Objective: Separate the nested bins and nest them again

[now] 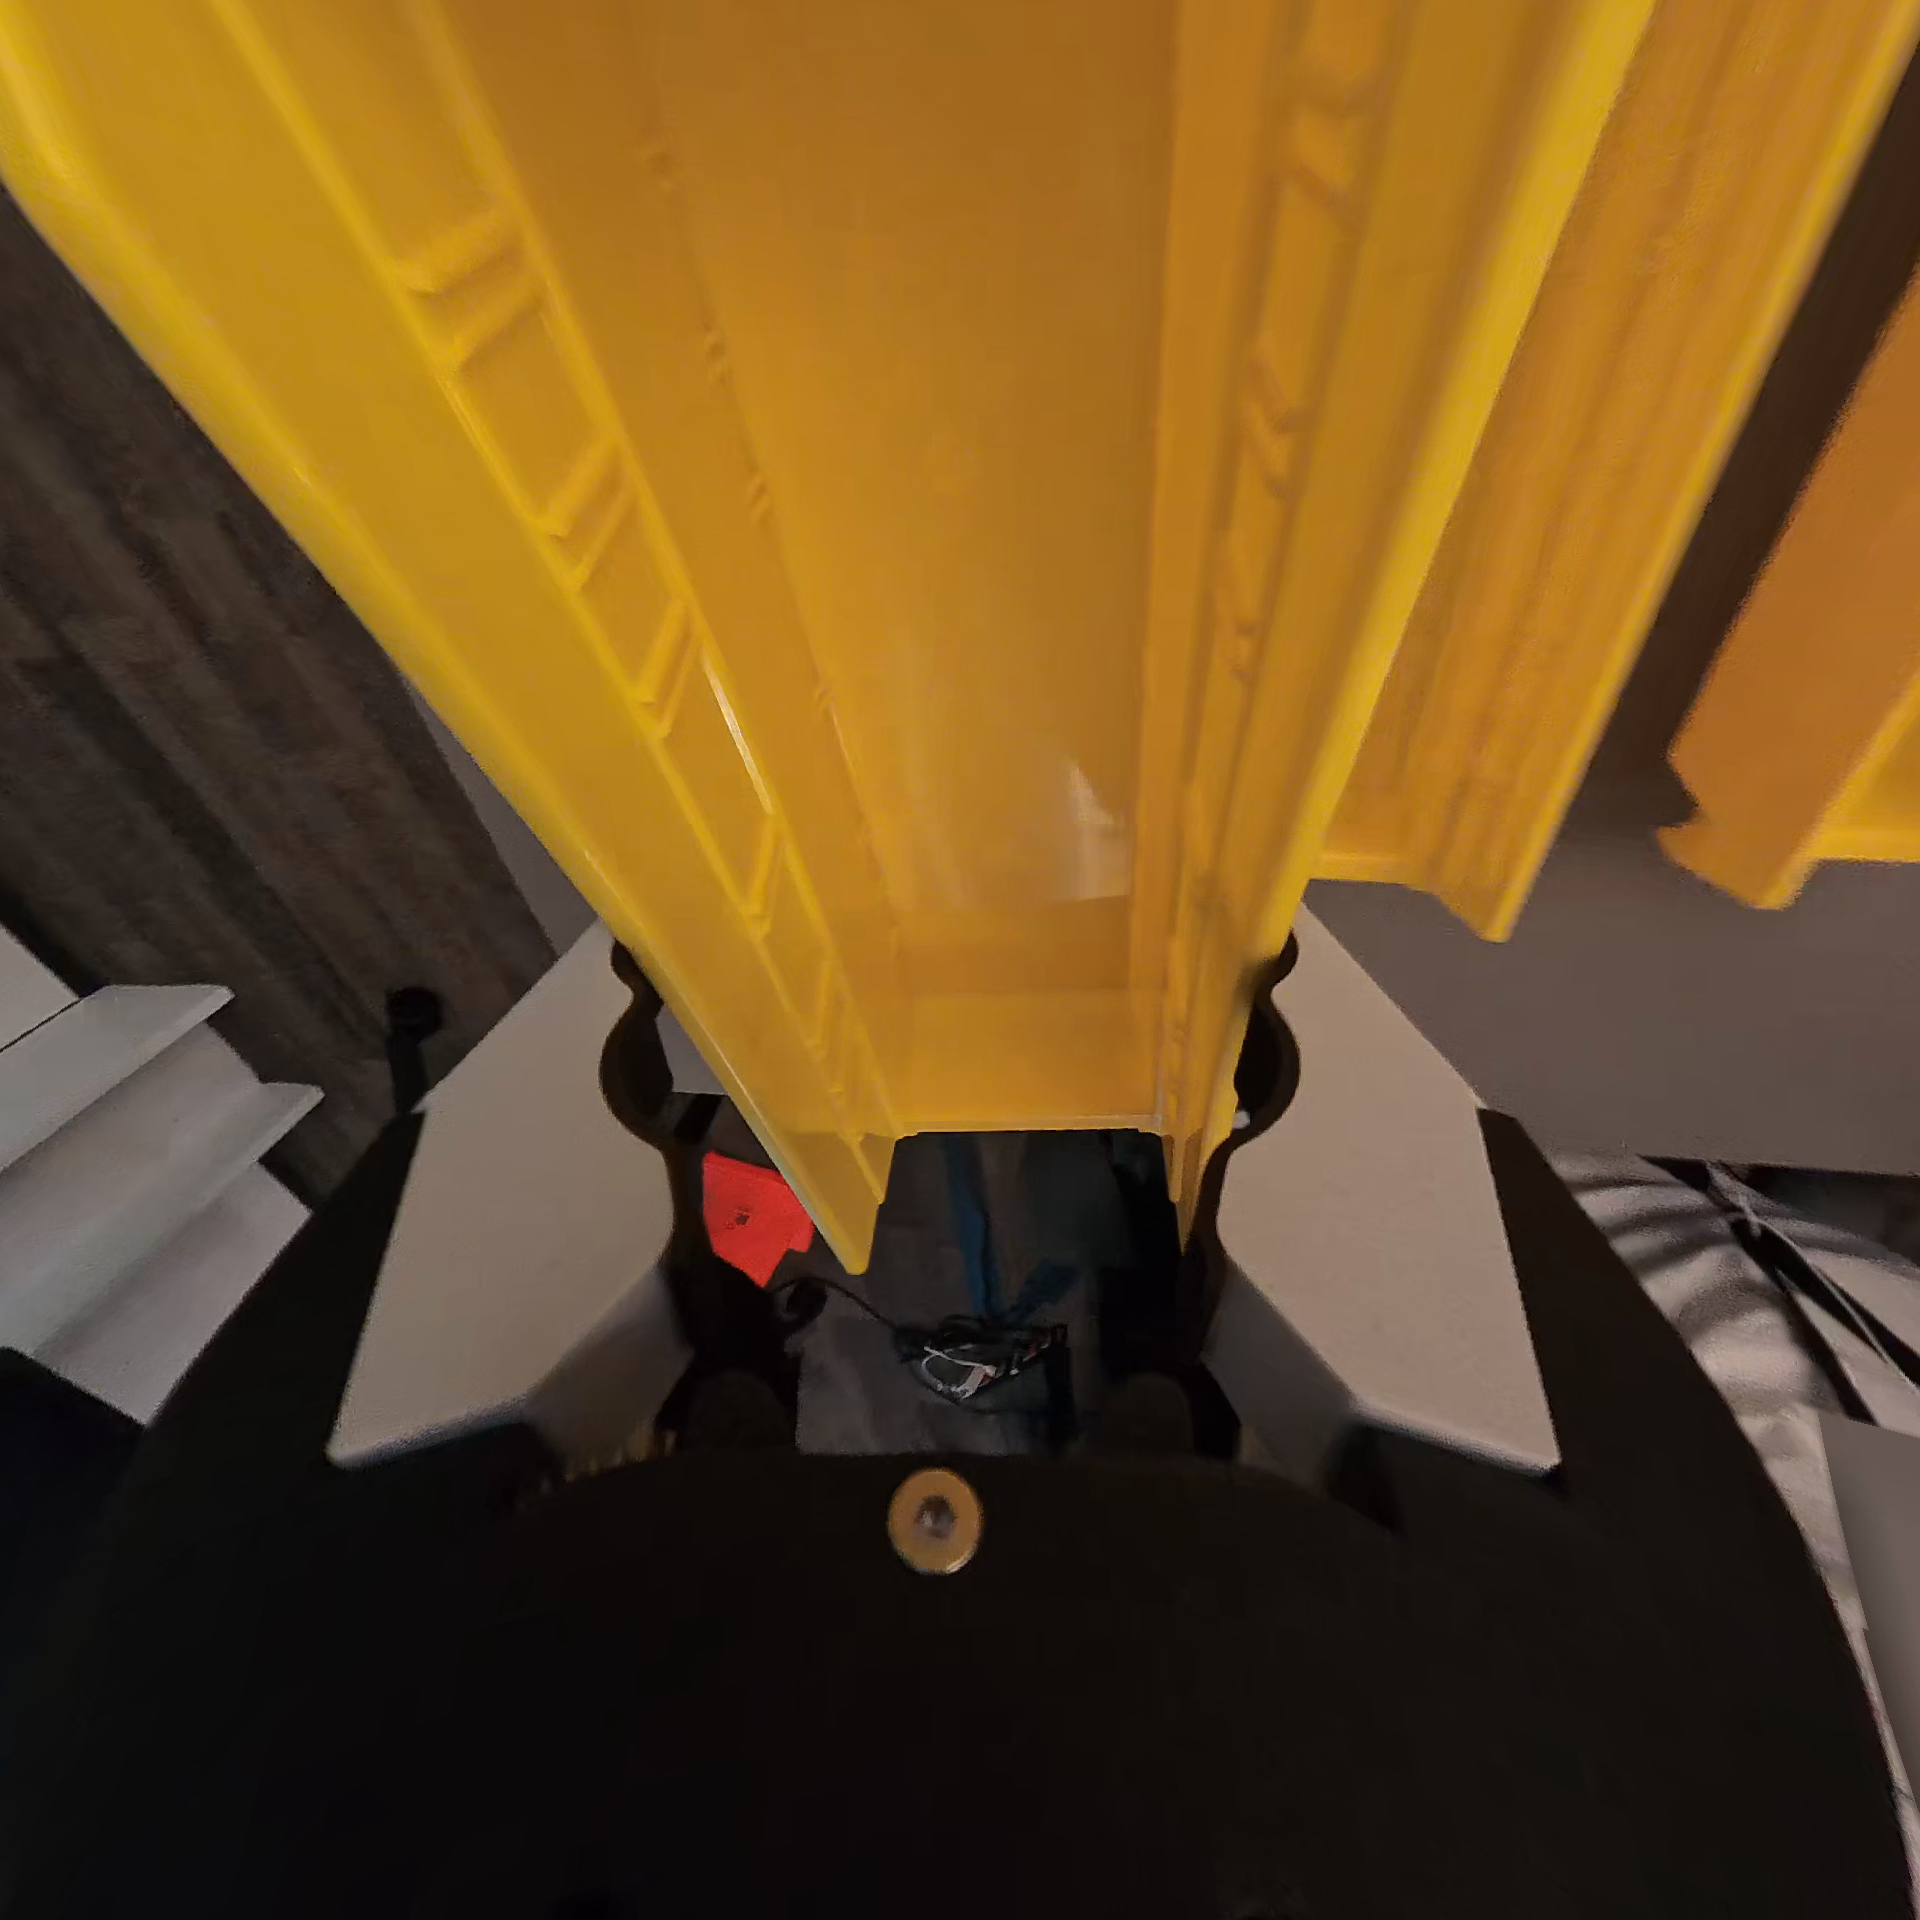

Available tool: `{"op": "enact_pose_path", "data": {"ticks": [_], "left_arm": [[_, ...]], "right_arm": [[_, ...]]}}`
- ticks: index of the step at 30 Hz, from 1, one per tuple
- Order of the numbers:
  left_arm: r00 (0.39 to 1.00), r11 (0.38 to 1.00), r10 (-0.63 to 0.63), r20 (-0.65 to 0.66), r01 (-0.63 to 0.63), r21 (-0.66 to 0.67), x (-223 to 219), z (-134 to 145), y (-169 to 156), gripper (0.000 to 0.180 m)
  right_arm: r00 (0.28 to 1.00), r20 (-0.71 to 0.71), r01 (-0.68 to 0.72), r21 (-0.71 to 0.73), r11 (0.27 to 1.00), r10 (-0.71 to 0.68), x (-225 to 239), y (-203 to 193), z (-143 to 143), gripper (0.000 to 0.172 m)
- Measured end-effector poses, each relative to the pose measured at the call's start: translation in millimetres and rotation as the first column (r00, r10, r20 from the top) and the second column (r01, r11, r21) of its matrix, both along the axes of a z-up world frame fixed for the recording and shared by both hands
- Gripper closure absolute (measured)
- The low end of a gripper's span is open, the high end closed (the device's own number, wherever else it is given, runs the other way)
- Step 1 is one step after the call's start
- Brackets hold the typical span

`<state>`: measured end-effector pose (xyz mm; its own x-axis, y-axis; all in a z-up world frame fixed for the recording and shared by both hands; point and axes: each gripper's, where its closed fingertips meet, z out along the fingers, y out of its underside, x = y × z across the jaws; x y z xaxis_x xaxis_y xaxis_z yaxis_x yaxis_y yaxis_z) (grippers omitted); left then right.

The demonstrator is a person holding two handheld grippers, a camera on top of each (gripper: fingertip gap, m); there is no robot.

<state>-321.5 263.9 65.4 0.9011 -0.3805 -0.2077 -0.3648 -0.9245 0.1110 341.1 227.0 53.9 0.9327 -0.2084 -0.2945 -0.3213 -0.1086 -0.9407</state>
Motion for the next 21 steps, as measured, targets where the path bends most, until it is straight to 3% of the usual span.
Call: {"op": "enact_pose_path", "data": {"ticks": [5,12,21], "left_arm": [[0.999,0.999,0.022,-0.047,-0.023,-0.024,-44,-37,17,0.067],[0.998,0.992,0.047,0.029,-0.044,-0.116,-58,-105,29,0.066],[0.996,0.988,0.061,0.061,-0.052,-0.149,-60,-147,48,0.065]], "right_arm": [[1.000,-0.013,0.006,0.012,1.000,-0.006,2,-1,2,0.075],[1.000,0.019,0.020,0.002,1.000,-0.020,-1,1,3,0.075],[0.999,0.033,0.002,-0.030,1.000,-0.001,-10,11,-4,0.075]]}}
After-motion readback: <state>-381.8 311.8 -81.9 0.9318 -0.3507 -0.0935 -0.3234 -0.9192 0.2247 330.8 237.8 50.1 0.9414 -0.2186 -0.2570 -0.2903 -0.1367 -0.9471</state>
